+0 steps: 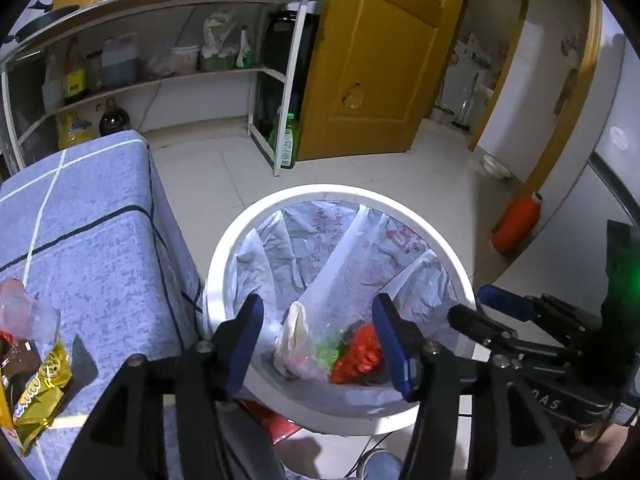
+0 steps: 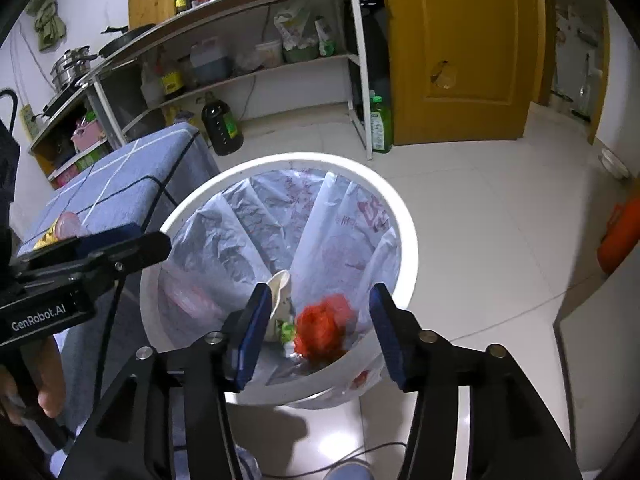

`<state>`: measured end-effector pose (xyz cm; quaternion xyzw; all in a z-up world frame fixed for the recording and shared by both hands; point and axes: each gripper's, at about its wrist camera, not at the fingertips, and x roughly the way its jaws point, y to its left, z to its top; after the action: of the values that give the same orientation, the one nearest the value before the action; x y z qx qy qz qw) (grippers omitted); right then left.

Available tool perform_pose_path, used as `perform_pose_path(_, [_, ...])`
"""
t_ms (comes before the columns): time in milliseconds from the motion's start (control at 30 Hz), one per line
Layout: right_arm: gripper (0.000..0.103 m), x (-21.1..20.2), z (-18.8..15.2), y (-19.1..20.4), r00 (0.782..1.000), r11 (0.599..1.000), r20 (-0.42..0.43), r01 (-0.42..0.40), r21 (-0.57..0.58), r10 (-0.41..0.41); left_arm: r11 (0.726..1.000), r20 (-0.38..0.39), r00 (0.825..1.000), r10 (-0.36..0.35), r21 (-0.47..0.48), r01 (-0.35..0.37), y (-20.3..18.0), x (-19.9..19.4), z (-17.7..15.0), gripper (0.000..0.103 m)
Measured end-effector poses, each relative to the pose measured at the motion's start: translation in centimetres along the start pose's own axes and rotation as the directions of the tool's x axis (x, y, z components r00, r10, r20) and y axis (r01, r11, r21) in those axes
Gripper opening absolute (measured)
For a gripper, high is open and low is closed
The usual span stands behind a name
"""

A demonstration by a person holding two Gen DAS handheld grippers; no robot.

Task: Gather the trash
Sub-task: 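Move both tools over the bin and release the lid and red bag, then grasp the yellow chip bag with the left tool while the right tool grasps the gold wrapper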

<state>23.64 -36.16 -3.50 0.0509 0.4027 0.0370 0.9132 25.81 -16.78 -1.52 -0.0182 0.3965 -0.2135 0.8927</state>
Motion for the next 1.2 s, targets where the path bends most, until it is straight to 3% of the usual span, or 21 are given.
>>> perform_pose_path(267, [0.053, -1.8, 0.5, 0.7, 0.999, 1.000, 0.048, -0.022, 0.002, 0.022, 1.000, 0.043, 0.999, -0.007, -0.025, 0.008, 0.8, -2.4, 0.1, 0.062])
perform_pose_path(567, [0.053, -4.7, 1.0, 5.8, 0.986, 0.987, 0.101, -0.125, -0.103, 0.135, 0.996, 0.099, 0.992, 0.077, -0.061, -0.071, 4.6, -8.3, -1.8, 0.062])
perform_pose_path(867, [0.053, -4.6, 0.7, 12.9, 0.964, 0.943, 0.058, -0.240, -0.231, 0.259, 0.975, 0.131, 0.974, 0.184, -0.148, -0.165, 10.0, -14.2, -5.0, 0.062])
perform_pose_path(1200, [0.053, -2.3, 0.5, 18.9, 0.945, 0.899, -0.018, -0.317, -0.303, 0.328, 0.936, 0.126, 0.950, 0.286, -0.250, -0.249, 16.5, -17.9, -8.5, 0.064])
